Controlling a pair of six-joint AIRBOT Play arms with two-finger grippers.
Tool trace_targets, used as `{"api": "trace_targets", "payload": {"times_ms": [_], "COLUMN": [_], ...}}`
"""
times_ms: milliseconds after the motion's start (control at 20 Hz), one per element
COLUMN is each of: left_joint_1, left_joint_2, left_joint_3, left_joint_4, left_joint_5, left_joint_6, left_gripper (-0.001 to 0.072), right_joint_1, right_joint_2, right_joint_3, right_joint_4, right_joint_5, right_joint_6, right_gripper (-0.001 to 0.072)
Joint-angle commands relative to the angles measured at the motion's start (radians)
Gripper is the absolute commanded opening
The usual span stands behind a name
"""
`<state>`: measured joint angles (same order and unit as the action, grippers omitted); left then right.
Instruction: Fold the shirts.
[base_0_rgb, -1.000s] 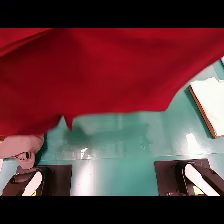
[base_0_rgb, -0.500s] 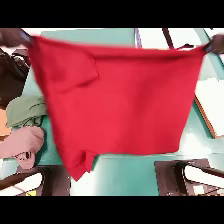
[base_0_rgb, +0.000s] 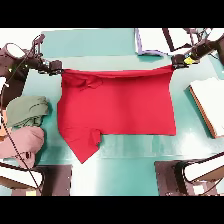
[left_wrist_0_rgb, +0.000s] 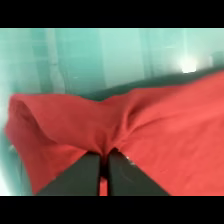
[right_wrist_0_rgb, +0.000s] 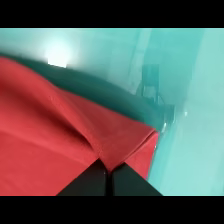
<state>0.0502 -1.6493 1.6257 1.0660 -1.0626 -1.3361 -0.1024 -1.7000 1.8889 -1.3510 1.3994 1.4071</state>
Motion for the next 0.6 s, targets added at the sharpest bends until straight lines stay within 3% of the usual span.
{"api": "trace_targets", "payload": {"times_ms": [0,150,550], "left_joint_1": [0.032,0.035,-0.016], "left_joint_2": [-0.022,-0.022,-0.022], "left_joint_3": [0.019,-0.047,-0.263], "left_joint_4": [0.006,0.01,0.008], "left_joint_5": [-0.096,-0.151,-0.089], "left_joint_6": [0.003,0.035,0.036], "left_gripper": [0.0025,0.0024,0.0025], "right_joint_1": [-0.002,-0.015,-0.008], "right_joint_2": [-0.022,0.028,0.089], "right_joint_3": [0.04,-0.096,-0.417], "right_joint_4": [-0.018,-0.04,-0.029], "right_joint_5": [0.018,0.011,-0.108], "right_joint_6": [-0.006,-0.008,-0.009], "right_gripper": [0.0019,0.0018,0.002]}}
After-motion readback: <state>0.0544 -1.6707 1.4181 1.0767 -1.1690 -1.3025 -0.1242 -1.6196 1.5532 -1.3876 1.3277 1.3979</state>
